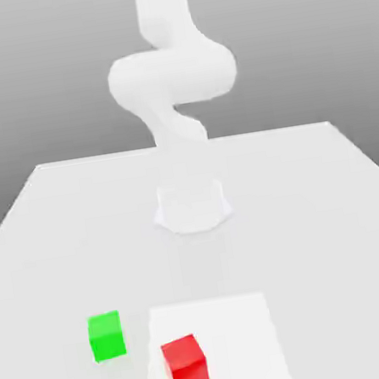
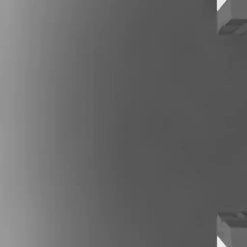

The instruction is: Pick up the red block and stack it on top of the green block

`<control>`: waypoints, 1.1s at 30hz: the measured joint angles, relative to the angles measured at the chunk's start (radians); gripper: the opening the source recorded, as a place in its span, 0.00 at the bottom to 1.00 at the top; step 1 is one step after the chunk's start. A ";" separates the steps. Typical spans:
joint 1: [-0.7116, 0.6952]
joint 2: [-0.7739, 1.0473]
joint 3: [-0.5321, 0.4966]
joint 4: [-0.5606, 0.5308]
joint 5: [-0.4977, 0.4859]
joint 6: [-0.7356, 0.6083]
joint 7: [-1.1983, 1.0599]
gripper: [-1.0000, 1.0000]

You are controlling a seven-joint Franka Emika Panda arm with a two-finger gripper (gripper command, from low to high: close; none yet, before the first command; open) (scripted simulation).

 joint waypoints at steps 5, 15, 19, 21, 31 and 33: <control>0.039 0.188 -0.054 -0.049 0.028 0.079 -0.102 0.50; 0.076 0.552 -0.119 -0.144 0.085 0.233 -0.299 0.50; 0.071 0.695 -0.128 -0.182 0.089 0.295 -0.365 0.50; 0.065 0.766 -0.130 -0.202 0.081 0.326 -0.391 0.50; 0.018 1.047 -0.081 -0.202 0.122 0.521 -0.469 0.00; 0.018 1.047 -0.081 -0.202 0.122 0.521 -0.468 0.00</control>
